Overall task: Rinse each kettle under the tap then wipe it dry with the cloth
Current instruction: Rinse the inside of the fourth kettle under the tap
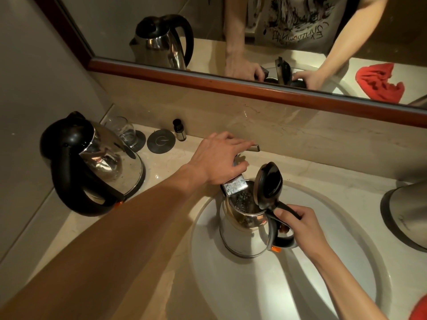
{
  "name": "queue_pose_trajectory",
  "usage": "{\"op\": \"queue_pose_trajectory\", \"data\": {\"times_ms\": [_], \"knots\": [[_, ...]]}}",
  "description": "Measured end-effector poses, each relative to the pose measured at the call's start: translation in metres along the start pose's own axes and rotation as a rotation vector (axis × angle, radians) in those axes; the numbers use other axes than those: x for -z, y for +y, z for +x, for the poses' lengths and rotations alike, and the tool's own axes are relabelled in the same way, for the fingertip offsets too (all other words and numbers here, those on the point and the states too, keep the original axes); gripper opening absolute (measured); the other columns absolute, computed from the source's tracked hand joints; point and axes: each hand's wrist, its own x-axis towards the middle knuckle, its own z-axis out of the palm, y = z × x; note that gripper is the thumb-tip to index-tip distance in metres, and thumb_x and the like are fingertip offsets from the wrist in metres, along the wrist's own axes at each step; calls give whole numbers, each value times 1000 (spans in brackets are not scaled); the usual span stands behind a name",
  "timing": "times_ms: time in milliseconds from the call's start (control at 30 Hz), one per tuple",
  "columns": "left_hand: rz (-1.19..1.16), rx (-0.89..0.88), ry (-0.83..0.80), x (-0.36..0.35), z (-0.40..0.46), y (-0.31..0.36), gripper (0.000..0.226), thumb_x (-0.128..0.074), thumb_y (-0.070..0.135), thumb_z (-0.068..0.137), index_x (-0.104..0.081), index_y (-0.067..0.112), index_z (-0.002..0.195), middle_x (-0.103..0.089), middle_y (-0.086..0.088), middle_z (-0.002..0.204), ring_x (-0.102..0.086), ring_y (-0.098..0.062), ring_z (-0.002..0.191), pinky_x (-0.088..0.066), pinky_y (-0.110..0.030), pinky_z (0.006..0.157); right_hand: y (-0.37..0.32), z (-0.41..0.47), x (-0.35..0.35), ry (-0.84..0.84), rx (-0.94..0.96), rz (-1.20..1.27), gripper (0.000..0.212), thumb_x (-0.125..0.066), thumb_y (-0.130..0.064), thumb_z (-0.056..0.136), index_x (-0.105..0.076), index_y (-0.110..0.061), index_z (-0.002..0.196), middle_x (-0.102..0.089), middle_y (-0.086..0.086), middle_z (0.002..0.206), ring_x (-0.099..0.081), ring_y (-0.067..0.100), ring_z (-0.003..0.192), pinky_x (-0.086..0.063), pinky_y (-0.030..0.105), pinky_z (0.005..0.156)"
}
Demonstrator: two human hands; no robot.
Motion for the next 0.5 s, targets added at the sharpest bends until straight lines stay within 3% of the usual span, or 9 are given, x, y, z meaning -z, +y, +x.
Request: {"op": "queue_pose_trajectory", "data": {"times_ms": [500], "knots": [[0, -2, 11, -2, 0, -1, 63, -30, 55, 91, -37, 34, 150, -51, 11, 146, -43, -16, 127, -34, -36, 98, 0, 2, 0, -5, 7, 25, 65, -70, -54, 65, -67, 11, 70, -56, 10, 56, -50, 18, 54, -43, 21, 55]]}}
